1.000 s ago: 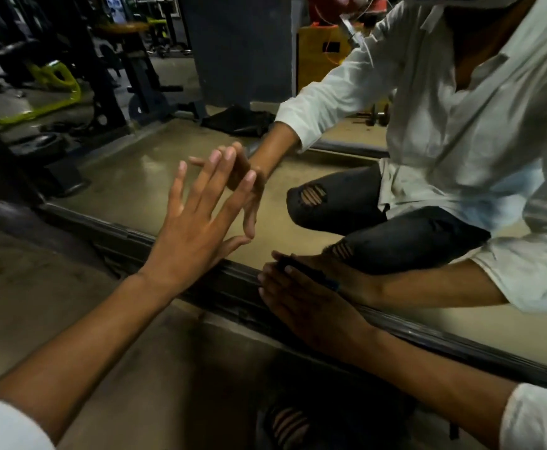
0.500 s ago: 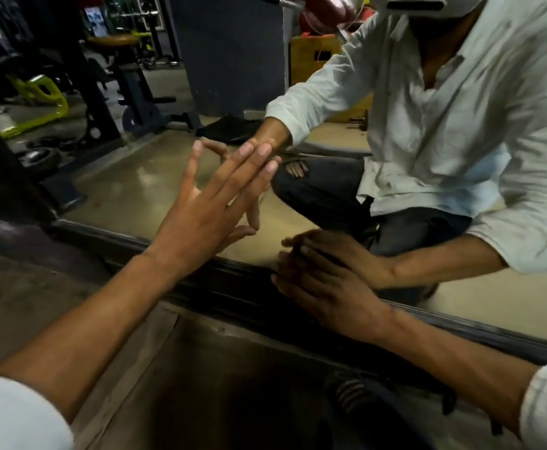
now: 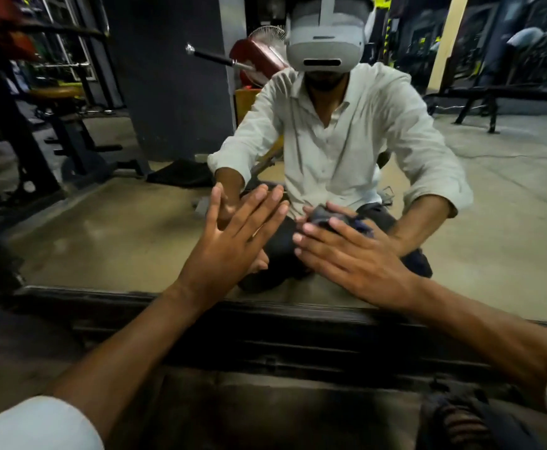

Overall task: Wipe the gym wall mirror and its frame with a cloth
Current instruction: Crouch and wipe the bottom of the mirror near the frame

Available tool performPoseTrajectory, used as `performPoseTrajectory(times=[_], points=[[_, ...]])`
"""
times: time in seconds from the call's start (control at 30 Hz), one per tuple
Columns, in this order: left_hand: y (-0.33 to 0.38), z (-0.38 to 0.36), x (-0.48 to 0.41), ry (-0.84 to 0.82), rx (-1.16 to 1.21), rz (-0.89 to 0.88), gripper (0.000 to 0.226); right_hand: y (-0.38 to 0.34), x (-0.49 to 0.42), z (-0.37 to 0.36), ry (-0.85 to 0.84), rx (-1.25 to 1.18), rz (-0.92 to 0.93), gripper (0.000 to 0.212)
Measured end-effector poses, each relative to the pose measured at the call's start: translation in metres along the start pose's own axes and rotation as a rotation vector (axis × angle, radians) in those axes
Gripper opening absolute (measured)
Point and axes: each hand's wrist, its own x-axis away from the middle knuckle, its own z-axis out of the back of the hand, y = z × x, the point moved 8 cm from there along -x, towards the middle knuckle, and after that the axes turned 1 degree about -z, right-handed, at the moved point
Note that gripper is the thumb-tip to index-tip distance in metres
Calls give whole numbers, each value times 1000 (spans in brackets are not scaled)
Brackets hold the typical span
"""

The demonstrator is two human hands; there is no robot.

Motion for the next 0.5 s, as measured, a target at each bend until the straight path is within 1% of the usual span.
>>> performPoseTrajectory(times=[0.03, 0.07, 0.1, 0.17, 0.2, 0.3, 0.4, 0.5], points=[[0, -2, 1, 9, 7, -3, 119, 13, -9, 3, -26, -46, -112, 50], [-1, -2, 1, 17, 7, -4, 117, 15, -16, 2, -61, -76, -154, 51], [0, -2, 2, 21, 1, -8, 116, 12, -22, 0, -103, -93, -150, 52], [1, -2, 2, 22, -9, -15, 114, -5, -21, -5, -160, -33, -52, 53], [1, -2, 2, 22, -12, -16, 112, -7, -18, -6, -163, -15, -10, 55], [1, 5, 1, 30, 15, -13, 105, 14, -22, 8, -176, 18, -1, 55], [1, 6, 2, 26, 41, -15, 104, 36, -26, 22, -144, 72, -36, 56], [1, 4, 2, 30, 55, -13, 99, 32, -27, 17, -117, 71, -118, 54]])
